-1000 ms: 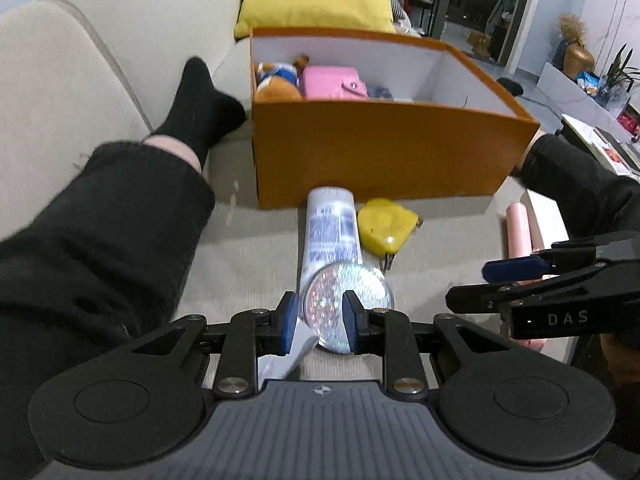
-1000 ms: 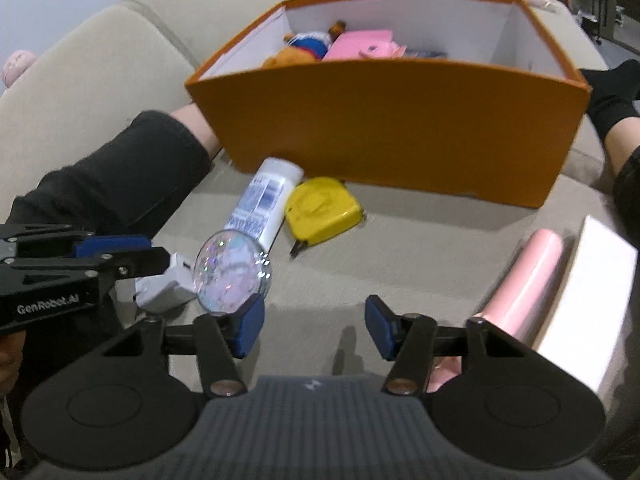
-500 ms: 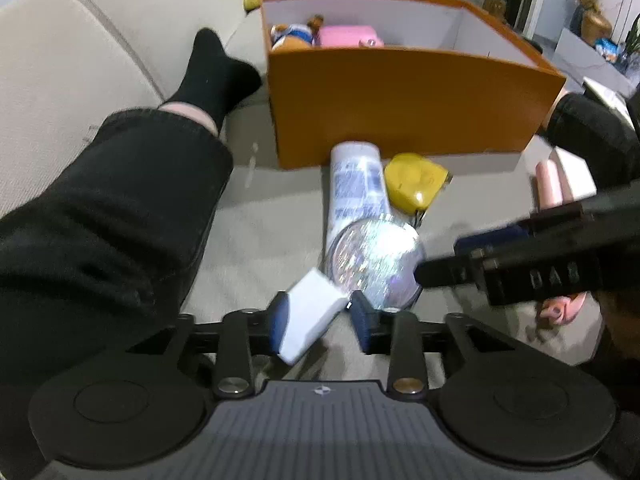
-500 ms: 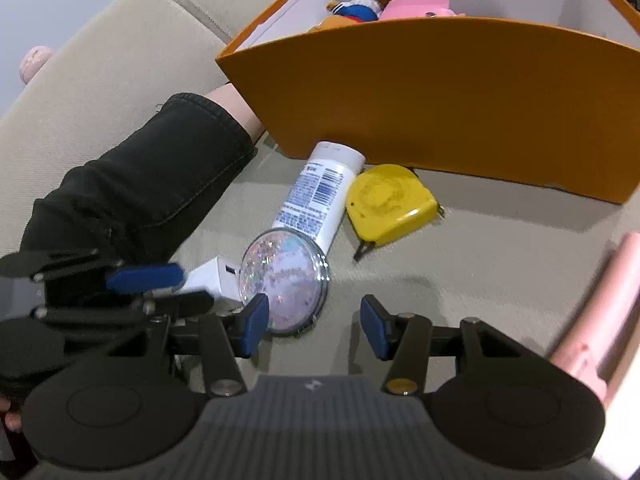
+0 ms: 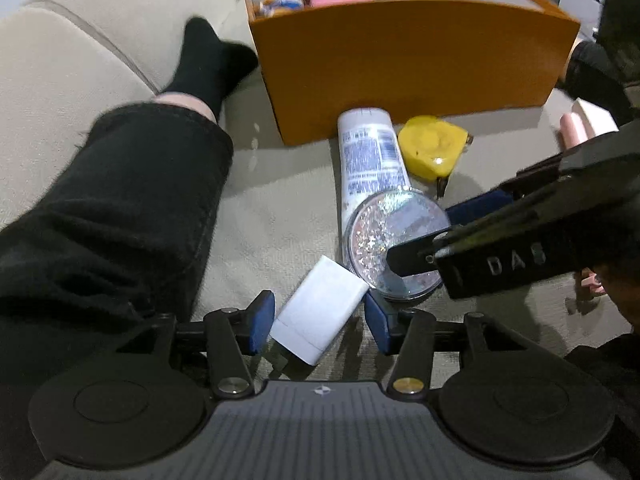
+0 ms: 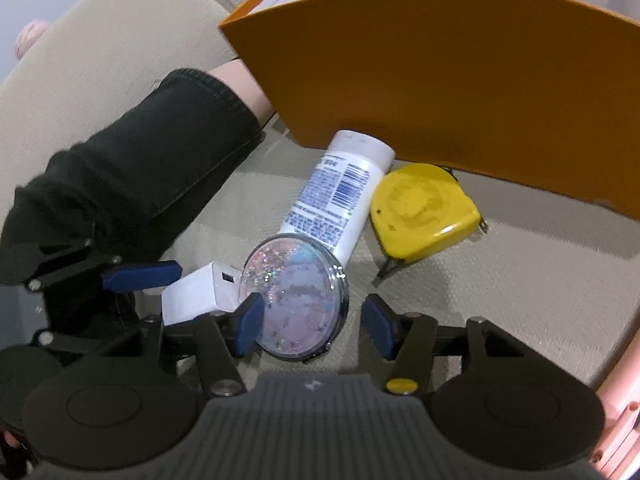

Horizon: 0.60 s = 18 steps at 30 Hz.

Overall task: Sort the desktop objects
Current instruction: 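Move both grippers back toward the spray can, compact mirror and white box, then grasp the white charger with the left gripper while the right grasps the glitter mirror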

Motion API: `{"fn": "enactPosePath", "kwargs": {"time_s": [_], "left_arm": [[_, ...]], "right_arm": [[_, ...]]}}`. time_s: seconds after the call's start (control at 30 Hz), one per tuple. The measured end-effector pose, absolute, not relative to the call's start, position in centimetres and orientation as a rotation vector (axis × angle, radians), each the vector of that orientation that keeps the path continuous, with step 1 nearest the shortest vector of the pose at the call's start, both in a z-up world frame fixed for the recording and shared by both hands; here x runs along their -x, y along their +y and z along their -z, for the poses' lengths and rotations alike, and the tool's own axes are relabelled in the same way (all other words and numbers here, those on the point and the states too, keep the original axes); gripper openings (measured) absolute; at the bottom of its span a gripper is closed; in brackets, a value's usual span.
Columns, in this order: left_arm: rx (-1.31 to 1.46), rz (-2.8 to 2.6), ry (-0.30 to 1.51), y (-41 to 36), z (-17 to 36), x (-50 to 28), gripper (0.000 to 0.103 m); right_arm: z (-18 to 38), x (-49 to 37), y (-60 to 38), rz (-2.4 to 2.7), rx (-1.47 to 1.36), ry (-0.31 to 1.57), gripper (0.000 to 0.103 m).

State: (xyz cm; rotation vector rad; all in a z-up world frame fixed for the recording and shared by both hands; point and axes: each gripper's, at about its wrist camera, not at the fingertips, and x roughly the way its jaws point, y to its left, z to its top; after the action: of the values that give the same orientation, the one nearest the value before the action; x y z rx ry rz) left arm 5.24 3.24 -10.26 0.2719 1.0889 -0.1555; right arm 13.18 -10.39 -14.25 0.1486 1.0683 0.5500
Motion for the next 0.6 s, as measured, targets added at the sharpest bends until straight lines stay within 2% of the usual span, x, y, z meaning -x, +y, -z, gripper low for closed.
{"fn": "enactPosePath", "kwargs": {"time_s": [0.07,0.23,0.3,0.37,0.6], "left_arm": [[-0.272,0.156,1.104,3.2,10.4,-5.5,0.058],[-0.263,0.16,1.108,3.3,10.6,-5.5,0.054],[-0.237,0.16,1.111,3.5,10.5,-5.5,0.046],[-0.2,0.158,1.113,3.9,10.4,-5.6,0.044],[-0.049,0.207,1.065,4.4,9.6,-5.4,0.04]], "right_arm": [[14.1,-13.0,-10.2,-0.561,-0.138,1.055,0.048],[13.8,-12.9,-11.0,-0.561,-0.185,1.05,0.035],[13.4,-12.6,-11.4,-0.568,-0.198,1.046,0.03],[12.9,-12.3,-11.8,-0.583,-0.213,1.037,0.023],[10.8,-10.4,-13.5,-0.549,-0.203,1.003,0.017]]}}
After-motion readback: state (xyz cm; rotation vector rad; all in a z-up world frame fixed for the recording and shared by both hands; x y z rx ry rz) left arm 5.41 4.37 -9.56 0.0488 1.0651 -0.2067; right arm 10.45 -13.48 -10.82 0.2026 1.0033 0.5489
